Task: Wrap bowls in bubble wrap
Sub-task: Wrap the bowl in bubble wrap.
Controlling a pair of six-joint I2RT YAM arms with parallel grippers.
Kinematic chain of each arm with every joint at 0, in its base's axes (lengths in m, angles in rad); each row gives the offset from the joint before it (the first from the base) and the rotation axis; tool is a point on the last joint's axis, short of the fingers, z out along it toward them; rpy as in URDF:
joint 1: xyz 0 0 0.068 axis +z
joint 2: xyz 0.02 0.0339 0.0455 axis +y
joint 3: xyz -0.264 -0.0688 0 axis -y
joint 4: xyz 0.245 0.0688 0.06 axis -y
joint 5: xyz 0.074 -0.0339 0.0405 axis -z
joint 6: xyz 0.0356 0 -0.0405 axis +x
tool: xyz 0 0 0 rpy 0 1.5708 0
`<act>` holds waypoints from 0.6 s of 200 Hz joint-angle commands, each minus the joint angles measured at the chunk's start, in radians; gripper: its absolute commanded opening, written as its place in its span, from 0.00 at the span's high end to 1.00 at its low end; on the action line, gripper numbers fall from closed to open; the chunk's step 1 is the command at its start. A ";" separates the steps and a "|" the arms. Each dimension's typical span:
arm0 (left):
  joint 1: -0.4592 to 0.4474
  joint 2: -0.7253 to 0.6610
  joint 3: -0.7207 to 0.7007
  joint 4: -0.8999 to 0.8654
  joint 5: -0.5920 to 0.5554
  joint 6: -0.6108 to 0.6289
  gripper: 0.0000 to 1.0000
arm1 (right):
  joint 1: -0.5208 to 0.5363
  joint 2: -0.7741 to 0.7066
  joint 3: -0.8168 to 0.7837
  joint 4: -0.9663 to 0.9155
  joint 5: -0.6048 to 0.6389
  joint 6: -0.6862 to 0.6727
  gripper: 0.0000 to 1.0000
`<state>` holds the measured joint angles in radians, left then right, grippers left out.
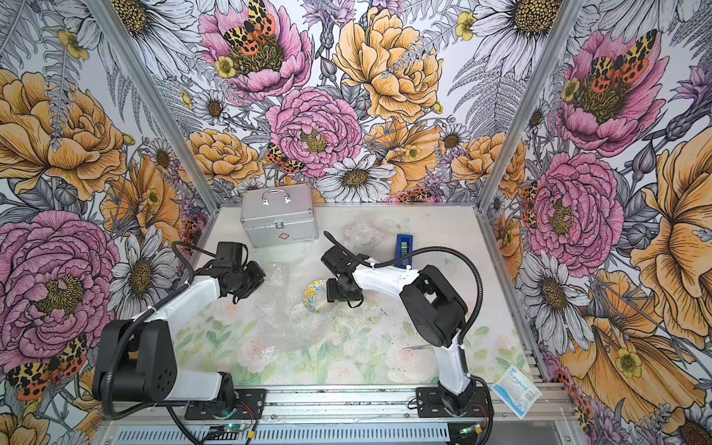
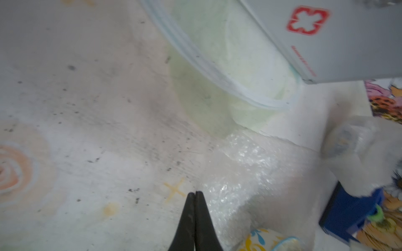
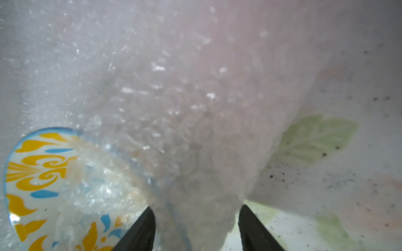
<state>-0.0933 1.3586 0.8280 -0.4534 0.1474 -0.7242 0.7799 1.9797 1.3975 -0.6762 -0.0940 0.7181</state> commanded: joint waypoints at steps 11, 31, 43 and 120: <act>-0.208 -0.135 -0.022 0.185 0.108 0.088 1.00 | 0.007 0.002 0.007 0.015 0.009 0.030 0.38; -0.366 -0.153 -0.010 0.224 0.139 0.154 1.00 | 0.005 -0.007 -0.004 0.032 0.003 0.044 0.38; -0.424 -0.136 -0.012 0.255 0.196 0.164 1.00 | 0.004 -0.012 -0.017 0.050 -0.007 0.057 0.39; -0.510 0.042 -0.036 0.256 0.233 0.128 1.00 | -0.019 -0.178 -0.228 0.270 0.006 0.206 0.41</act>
<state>-0.6056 1.3674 0.8135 -0.2108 0.3695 -0.5800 0.7765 1.8938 1.2350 -0.5262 -0.0978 0.8463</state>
